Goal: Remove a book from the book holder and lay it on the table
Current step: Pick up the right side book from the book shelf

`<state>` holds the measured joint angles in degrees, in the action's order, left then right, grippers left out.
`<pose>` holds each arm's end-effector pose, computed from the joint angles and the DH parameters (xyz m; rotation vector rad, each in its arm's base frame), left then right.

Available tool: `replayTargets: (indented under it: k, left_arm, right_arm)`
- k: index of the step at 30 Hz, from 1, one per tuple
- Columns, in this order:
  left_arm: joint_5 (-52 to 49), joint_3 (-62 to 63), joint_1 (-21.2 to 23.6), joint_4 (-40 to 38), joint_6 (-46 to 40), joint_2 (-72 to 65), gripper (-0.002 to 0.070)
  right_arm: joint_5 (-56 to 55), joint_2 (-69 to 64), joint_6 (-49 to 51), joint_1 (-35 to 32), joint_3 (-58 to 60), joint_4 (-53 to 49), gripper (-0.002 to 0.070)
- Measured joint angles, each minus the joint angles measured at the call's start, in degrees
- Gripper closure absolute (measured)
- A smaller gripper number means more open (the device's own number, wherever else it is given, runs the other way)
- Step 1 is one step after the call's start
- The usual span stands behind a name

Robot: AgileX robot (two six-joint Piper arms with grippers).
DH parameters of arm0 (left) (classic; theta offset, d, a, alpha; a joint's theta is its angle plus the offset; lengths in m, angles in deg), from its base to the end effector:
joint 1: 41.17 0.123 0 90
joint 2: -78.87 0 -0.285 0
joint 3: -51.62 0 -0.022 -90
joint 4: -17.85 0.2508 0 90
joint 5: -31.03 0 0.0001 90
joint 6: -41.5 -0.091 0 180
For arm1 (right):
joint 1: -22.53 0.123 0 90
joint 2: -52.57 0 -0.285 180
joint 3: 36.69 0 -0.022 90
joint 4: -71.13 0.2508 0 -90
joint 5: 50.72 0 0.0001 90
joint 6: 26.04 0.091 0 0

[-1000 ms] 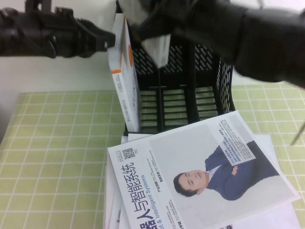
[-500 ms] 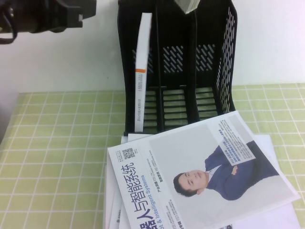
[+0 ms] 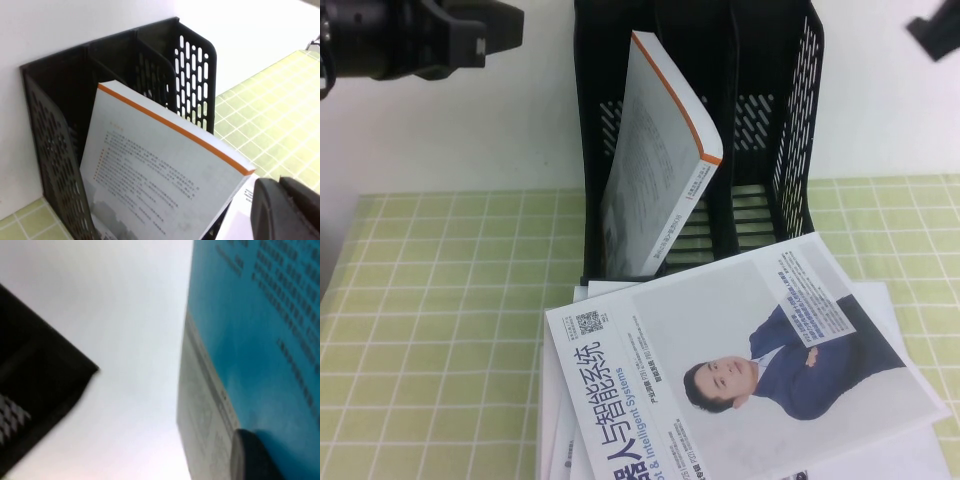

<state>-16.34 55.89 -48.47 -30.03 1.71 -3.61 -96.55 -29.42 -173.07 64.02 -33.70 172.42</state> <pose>0.2646 -0.0840 0.4469 0.5435 1.8975 -0.6226 0.2465 0.1327 0.4419 -0.6078 1.5774 -0.6468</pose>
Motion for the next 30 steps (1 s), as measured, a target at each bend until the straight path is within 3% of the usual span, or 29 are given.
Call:
replayTargets:
  k: [5, 8, 11, 19, 25, 30]
  left_arm:
    - [-0.48, 0.00, 0.00, 0.10, 0.08, 0.00, 0.0678]
    - [-0.99, 0.00, 0.00, 0.07, 0.08, 0.00, 0.0678]
    - [-1.22, 0.00, 0.00, 0.07, 0.30, 0.00, 0.0677]
    - [-1.86, 0.00, 0.00, 0.83, 0.90, 0.10, 0.0678]
    - [0.34, 0.00, 0.00, 13.31, 6.39, 3.14, 0.0678]
    - [0.16, 0.00, 0.00, 24.38, 14.11, 7.09, 0.0678]
  right_arm:
    - [-6.81, 0.36, -2.03, 0.98, 0.00, 0.00, 0.0477]
    - [-5.40, 0.84, -0.56, 2.40, 0.00, 0.08, 0.0477]
    - [4.50, 2.73, 3.87, 2.55, 0.02, 0.08, 0.0477]
    - [43.45, 6.32, 23.64, 3.08, 0.02, -0.31, 0.0477]
    - [55.50, 6.32, 37.85, 3.26, 1.93, -4.04, 0.0477]
    - [68.39, 6.08, 55.47, 2.95, 2.83, -22.95, 0.0477]
